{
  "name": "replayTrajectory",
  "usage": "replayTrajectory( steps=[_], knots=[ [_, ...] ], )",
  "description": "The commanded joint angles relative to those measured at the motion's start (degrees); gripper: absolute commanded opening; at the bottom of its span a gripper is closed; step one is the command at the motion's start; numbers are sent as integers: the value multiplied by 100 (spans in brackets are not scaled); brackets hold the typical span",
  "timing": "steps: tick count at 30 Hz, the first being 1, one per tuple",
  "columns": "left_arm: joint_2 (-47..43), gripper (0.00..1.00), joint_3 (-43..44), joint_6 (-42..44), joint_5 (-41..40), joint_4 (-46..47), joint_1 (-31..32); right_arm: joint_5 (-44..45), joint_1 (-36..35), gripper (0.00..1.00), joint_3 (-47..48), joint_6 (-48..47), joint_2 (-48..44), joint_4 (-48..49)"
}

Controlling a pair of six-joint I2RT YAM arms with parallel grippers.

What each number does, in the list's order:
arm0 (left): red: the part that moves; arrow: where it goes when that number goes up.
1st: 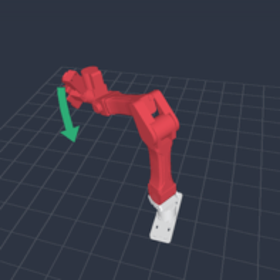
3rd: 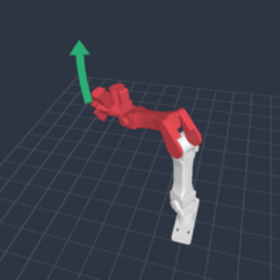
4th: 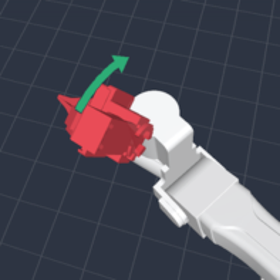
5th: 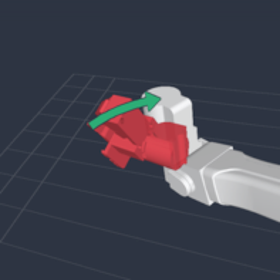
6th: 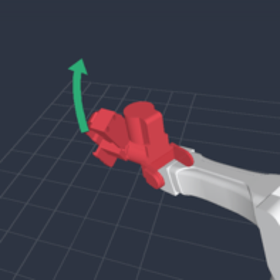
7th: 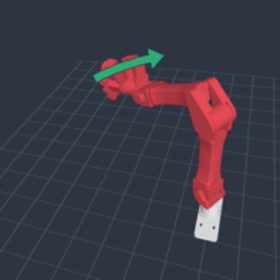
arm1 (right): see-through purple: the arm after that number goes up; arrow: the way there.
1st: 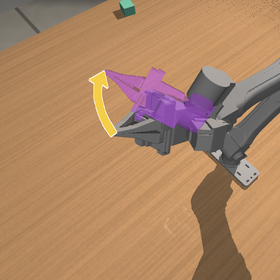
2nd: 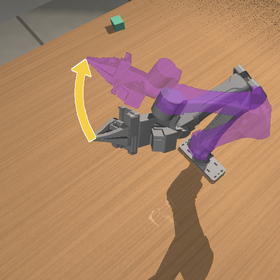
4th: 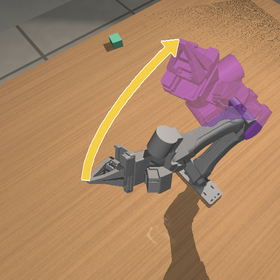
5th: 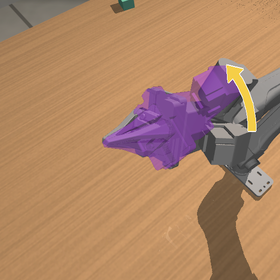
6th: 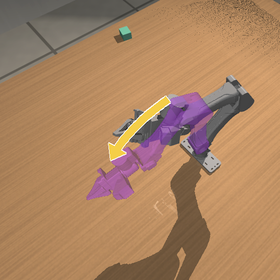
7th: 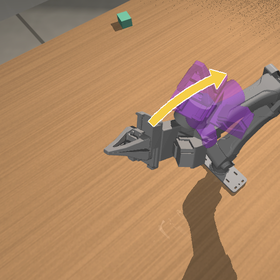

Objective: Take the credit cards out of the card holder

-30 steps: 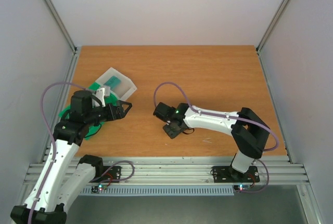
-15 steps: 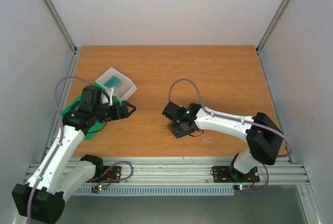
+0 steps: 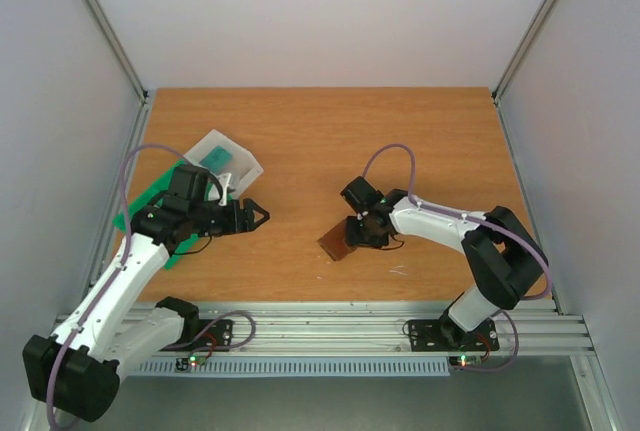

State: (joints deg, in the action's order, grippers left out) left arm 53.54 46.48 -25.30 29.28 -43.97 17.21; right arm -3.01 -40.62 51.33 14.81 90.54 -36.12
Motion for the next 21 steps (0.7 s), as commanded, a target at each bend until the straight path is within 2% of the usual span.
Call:
replayTrajectory(
  steps=[1, 7, 15, 21],
  knots=[
    [94, 80, -188, -229, 111, 422, 69, -422, 114, 38, 112, 191, 384, 656],
    [294, 78, -335, -375, 83, 546, 98, -669, 116, 42, 587, -343, 876, 876],
    [167, 78, -439, -426, 37, 676, 102, -293, 121, 50, 1559, -895, 1374, 197],
    [489, 73, -486, -552, 69, 899, 105, -742, 156, 50, 1746, -700, 1829, 711]
  ],
)
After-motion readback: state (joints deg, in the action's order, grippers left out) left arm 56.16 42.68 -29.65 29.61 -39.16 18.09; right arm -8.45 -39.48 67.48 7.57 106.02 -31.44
